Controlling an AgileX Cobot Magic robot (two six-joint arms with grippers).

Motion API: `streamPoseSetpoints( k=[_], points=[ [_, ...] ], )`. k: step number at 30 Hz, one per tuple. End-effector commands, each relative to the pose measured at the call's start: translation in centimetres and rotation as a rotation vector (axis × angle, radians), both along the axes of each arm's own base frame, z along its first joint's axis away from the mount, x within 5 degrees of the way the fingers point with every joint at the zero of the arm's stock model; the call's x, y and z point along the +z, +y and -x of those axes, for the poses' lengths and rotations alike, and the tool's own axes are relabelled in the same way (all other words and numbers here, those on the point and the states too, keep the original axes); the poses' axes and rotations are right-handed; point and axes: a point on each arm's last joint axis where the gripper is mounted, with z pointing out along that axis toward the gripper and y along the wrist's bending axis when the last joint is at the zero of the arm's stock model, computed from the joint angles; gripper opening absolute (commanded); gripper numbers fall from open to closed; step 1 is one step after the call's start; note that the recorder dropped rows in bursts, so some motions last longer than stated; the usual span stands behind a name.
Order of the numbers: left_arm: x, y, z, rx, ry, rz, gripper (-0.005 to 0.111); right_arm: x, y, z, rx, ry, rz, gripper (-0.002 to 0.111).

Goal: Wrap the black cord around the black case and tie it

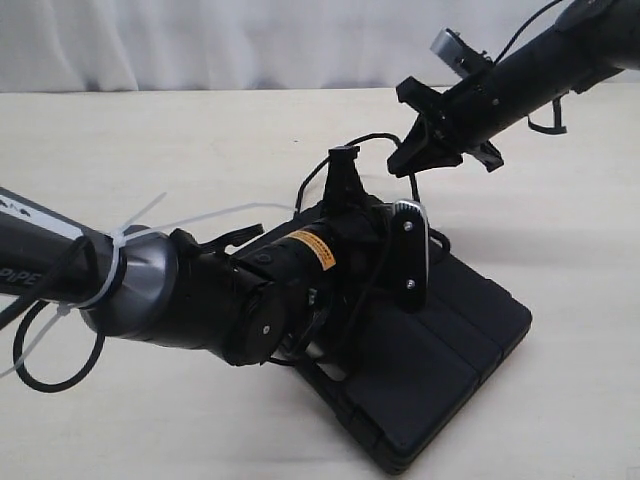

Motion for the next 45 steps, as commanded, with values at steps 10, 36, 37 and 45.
streamPoseSetpoints(
  k=[10,36,37,45],
  points=[
    [0.2,0.2,-0.4,0.035,-0.034,-0.009,0.000,1.3,0.3,0.8,0.057,0.016,-0.052,0.004],
    [-1.1,-0.8,-1.2,0.123,0.130,0.006,0.048,-0.1,2.5,3.5,0.199,0.040,0.007,0.004],
    [-1.1,-0.8,-1.3,0.136,0.140,0.011,0.061,-0.1,2.5,3.4,0.196,0.036,0.009,0.004],
    [2.1,-2.3,1.3,0.105,0.113,0.068,0.070,-0.2,2.5,3.4,0.193,0.026,0.012,0.004]
  ],
)
